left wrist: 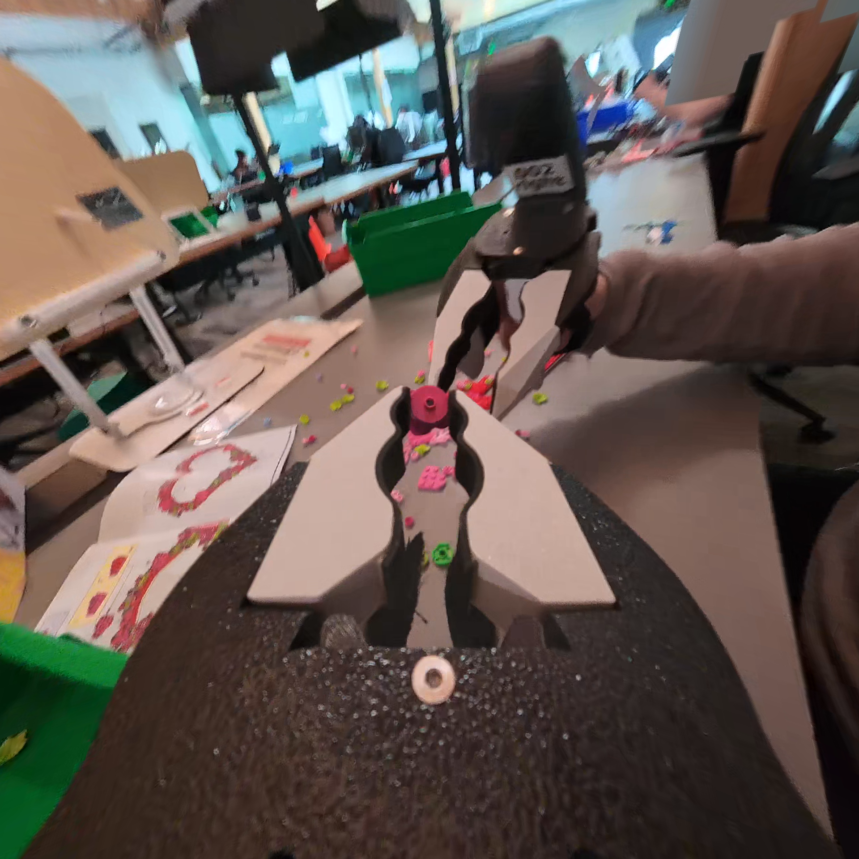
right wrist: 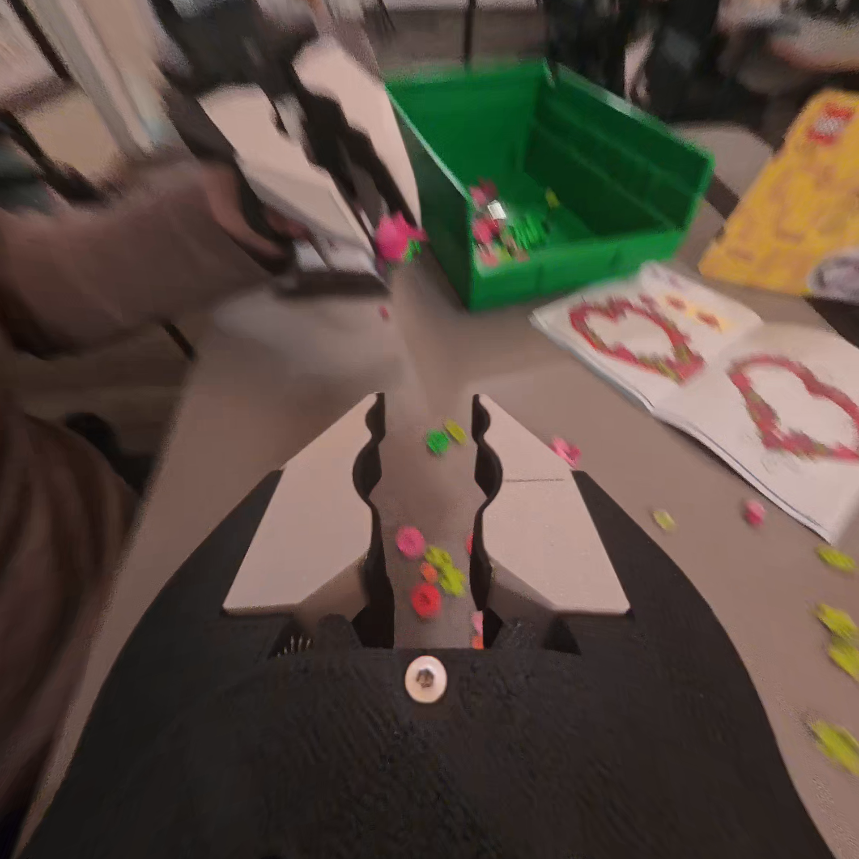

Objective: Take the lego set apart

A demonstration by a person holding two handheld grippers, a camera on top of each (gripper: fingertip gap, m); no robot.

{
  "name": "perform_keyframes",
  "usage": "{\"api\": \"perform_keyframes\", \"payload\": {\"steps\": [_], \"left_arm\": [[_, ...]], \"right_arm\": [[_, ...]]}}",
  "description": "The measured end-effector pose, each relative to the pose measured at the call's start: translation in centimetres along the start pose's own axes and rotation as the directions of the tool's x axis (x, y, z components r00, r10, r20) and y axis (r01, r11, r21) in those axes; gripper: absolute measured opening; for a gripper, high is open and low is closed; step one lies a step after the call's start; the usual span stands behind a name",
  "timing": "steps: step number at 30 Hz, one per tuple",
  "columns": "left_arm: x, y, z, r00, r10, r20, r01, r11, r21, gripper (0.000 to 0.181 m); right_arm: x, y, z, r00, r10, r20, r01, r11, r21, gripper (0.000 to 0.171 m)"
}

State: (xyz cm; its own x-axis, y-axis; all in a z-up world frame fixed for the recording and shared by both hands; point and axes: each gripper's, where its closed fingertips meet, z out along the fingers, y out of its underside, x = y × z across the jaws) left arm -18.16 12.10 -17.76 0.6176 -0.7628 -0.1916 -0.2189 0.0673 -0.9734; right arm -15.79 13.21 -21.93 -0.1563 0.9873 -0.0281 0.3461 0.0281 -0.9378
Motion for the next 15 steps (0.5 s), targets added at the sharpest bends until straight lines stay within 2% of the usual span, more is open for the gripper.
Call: {"api": "perform_keyframes", "payload": {"steps": [2, 4, 5, 7, 10, 15], "left_arm": [[0.9, -0.9, -0.4, 0.999, 0.021, -0.046, -0.017, 0.997, 0.076, 0.013], [1.2, -1.1, -0.4, 0.998, 0.055, -0.042, -0.05, 0.993, 0.109, 0.013], [1.3, -1.0, -0.4, 0.997, 0.074, -0.036, -0.069, 0.991, 0.115, 0.013], [1.3, -1.3, -0.5, 0.995, 0.098, -0.016, -0.095, 0.986, 0.14, 0.013], [1.3, -1.2, -0.5, 0.992, 0.127, -0.005, -0.125, 0.983, 0.136, 0.012], [1.6, -0.7, 0.2, 0.988, 0.157, -0.005, -0.156, 0.981, 0.114, 0.013]], "right_arm": [[-1.9, -3.0, 0.3, 0.973, 0.158, 0.165, -0.181, 0.975, 0.131, 0.032], [-2.9, -4.9, 0.2, 0.894, 0.308, 0.326, -0.375, 0.912, 0.167, 0.023], [-2.9, -5.3, 0.2, 0.859, 0.362, 0.362, -0.439, 0.884, 0.159, 0.017], [-2.8, -5.5, 0.3, 0.811, 0.428, 0.399, -0.518, 0.843, 0.148, 0.01], [-2.6, -5.5, 0.3, 0.728, 0.516, 0.452, -0.62, 0.777, 0.111, 0.012], [-2.1, -4.9, 0.4, 0.685, 0.568, 0.457, -0.67, 0.737, 0.09, 0.009]]}}
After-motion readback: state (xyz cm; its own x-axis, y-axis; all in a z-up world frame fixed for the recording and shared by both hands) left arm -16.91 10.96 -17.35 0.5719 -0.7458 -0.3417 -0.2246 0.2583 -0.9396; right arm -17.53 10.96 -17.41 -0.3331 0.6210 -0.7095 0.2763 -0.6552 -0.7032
